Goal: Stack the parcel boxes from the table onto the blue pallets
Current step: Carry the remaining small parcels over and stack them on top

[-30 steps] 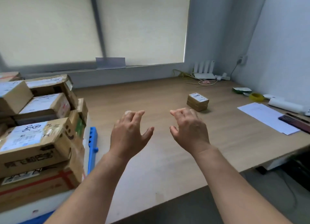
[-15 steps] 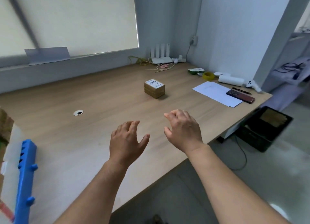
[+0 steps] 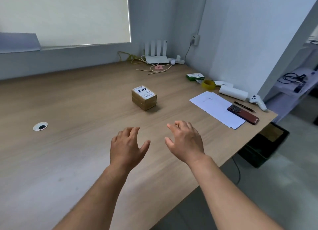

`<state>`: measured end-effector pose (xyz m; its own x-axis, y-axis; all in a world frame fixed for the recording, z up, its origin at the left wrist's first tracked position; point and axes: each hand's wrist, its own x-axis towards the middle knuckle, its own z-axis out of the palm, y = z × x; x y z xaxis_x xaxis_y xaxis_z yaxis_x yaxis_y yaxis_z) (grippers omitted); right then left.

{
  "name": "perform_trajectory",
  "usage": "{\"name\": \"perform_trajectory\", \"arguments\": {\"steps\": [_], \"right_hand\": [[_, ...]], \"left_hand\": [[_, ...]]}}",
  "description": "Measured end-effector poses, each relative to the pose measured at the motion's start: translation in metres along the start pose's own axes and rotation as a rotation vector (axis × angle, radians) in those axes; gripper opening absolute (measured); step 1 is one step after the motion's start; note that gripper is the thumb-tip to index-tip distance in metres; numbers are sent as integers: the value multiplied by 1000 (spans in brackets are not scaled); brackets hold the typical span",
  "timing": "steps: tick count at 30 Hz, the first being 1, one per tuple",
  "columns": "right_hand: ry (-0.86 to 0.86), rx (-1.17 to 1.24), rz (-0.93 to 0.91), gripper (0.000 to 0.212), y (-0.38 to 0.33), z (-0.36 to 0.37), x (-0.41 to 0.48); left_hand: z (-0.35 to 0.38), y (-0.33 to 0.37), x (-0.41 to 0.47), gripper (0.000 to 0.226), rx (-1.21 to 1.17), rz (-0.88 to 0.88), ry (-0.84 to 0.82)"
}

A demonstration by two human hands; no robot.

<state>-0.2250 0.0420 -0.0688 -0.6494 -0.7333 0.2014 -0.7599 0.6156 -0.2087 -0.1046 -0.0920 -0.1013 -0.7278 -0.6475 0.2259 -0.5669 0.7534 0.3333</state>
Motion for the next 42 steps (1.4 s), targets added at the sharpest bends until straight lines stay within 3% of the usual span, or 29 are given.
{"name": "perform_trajectory", "arguments": {"steps": [14, 26, 36, 42], "right_hand": [[-131, -21, -96, 50, 52, 44, 143], [-252, 12, -290, 53, 102, 87, 265], [-359, 73, -329, 49, 112, 135, 362], [-457, 280, -257, 50, 98, 162, 400]], "left_hand": [[53, 6, 119, 62, 68, -142, -82], [82, 25, 207, 64, 154, -320, -114], [123, 21, 285, 66, 34, -535, -157], [143, 11, 317, 62, -166, -689, -133]]}}
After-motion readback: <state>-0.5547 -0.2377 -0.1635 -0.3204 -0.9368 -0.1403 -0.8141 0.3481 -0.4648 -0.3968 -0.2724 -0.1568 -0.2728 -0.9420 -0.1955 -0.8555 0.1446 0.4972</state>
